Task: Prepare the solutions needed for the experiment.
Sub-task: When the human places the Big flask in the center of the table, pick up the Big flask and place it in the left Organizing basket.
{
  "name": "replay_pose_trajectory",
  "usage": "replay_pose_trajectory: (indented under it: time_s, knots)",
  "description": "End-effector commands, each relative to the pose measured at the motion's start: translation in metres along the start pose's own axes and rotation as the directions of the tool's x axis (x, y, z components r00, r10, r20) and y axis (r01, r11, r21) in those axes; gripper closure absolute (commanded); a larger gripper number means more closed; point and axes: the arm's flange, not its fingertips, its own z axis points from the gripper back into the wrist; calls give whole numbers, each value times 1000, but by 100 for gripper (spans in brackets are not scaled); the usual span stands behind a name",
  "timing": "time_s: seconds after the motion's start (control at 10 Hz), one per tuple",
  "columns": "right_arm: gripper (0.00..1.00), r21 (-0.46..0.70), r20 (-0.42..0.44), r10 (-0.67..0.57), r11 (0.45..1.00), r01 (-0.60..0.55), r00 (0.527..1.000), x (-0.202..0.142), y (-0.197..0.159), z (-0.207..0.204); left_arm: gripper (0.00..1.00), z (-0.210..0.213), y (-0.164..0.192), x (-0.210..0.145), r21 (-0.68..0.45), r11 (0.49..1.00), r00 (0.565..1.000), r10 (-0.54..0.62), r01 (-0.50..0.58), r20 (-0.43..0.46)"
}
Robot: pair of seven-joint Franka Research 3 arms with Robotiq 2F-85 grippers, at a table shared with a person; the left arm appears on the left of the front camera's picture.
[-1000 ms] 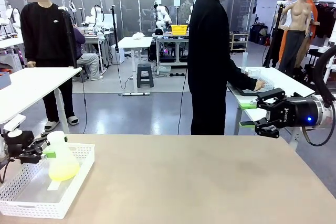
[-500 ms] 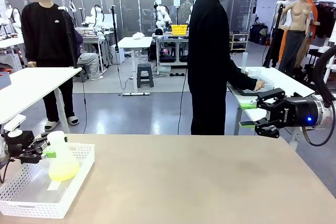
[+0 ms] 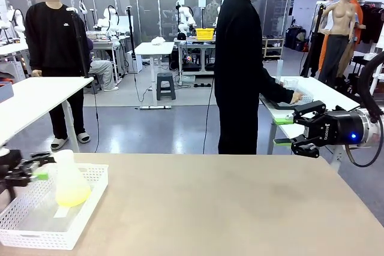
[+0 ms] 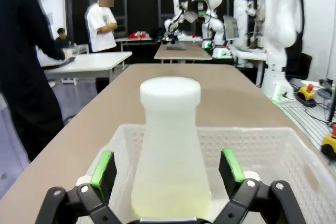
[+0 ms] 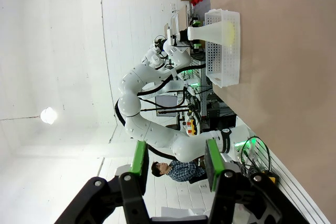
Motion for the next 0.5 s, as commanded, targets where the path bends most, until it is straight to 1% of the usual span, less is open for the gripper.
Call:
replay_pose_trajectory:
  time_s: [0.0, 0.1, 0.2, 0.3, 0.4]
  knots:
    - [44, 11, 5, 10, 1000, -10, 1000, -1, 2, 0, 0, 34, -8, 8, -6, 998, 998, 70, -70, -6]
    - [44, 11, 5, 10, 1000, -10, 1000, -1, 2, 0, 0, 40, -17, 17, -35, 993, 994, 109, -109, 9]
    - [44, 11, 5, 10, 1000, -10, 1000, -1, 2, 0, 0, 43, -32, 43, -105, 972, 976, 215, -211, 24]
    - [44, 11, 5, 10, 1000, -10, 1000, -1, 2, 0, 0, 45, -47, 70, -180, 917, 932, 363, -356, 5]
    - [44, 11, 5, 10, 1000, -10, 1000, -1, 2, 0, 0, 44, -62, 95, -263, 860, 887, 461, -437, 33]
